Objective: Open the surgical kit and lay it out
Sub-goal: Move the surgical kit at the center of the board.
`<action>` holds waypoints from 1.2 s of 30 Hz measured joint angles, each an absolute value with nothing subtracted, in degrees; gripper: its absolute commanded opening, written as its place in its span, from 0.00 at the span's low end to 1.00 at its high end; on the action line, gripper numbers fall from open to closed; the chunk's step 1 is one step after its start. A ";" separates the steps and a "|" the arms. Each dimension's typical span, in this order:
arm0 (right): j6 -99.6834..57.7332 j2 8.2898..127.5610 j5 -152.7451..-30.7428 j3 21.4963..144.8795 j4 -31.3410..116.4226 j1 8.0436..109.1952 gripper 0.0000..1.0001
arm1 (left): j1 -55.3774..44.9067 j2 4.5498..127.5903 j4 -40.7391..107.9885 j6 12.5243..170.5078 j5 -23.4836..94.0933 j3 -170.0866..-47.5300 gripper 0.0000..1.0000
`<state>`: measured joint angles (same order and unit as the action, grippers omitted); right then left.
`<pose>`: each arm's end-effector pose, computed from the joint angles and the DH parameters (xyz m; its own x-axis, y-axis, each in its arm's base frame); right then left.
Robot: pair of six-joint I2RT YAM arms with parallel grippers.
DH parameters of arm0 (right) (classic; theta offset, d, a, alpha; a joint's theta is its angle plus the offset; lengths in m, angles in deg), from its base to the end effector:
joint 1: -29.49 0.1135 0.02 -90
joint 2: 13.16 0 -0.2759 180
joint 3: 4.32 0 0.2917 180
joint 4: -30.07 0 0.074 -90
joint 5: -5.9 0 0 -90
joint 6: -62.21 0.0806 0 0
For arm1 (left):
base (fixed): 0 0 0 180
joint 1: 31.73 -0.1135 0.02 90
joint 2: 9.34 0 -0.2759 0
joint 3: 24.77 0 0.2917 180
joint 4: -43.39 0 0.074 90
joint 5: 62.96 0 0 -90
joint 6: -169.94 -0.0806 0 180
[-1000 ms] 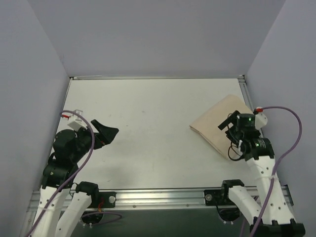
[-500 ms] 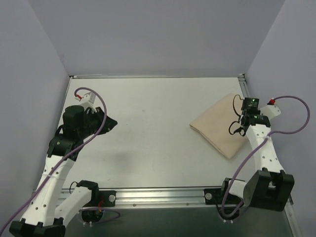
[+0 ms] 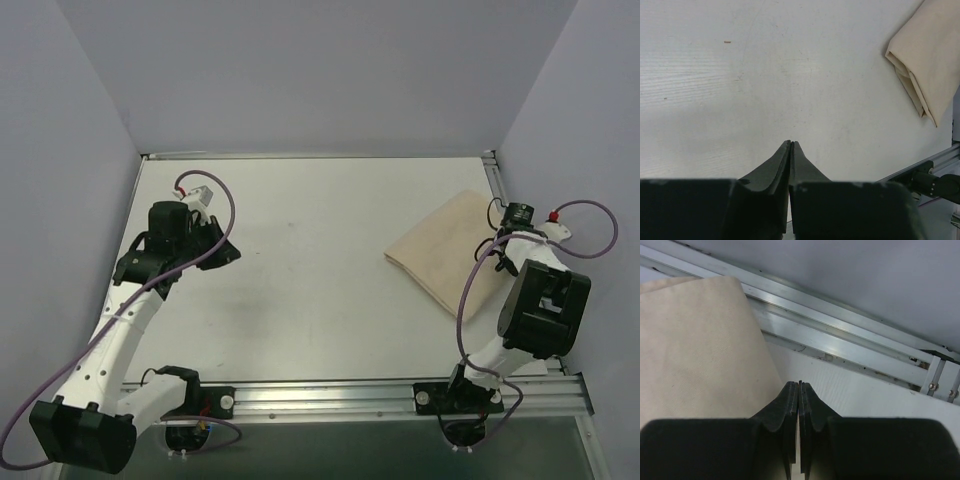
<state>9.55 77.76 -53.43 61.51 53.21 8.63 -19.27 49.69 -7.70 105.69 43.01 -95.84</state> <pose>0.3443 -0.1752 0.1588 -0.1757 0.6253 -0.7604 0.9187 0.3817 0.1016 0.2696 -0.0823 0.3155 -0.7348 -0.2654 -0.6242 0.1075 0.8631 -0.4935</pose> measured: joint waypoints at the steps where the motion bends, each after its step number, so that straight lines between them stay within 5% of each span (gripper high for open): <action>1: 9.07 79.44 -53.32 61.57 52.36 8.46 0.00 | -19.51 50.41 -7.70 105.61 43.32 -95.84 0.09; 12: 1.01 90.65 -55.68 66.67 47.46 10.95 0.00 | -21.08 54.72 -6.06 105.39 46.51 -96.52 0.09; 36: -5.20 99.79 -74.17 82.56 46.00 48.76 0.00 | -17.82 90.74 6.18 114.28 50.99 -113.78 0.23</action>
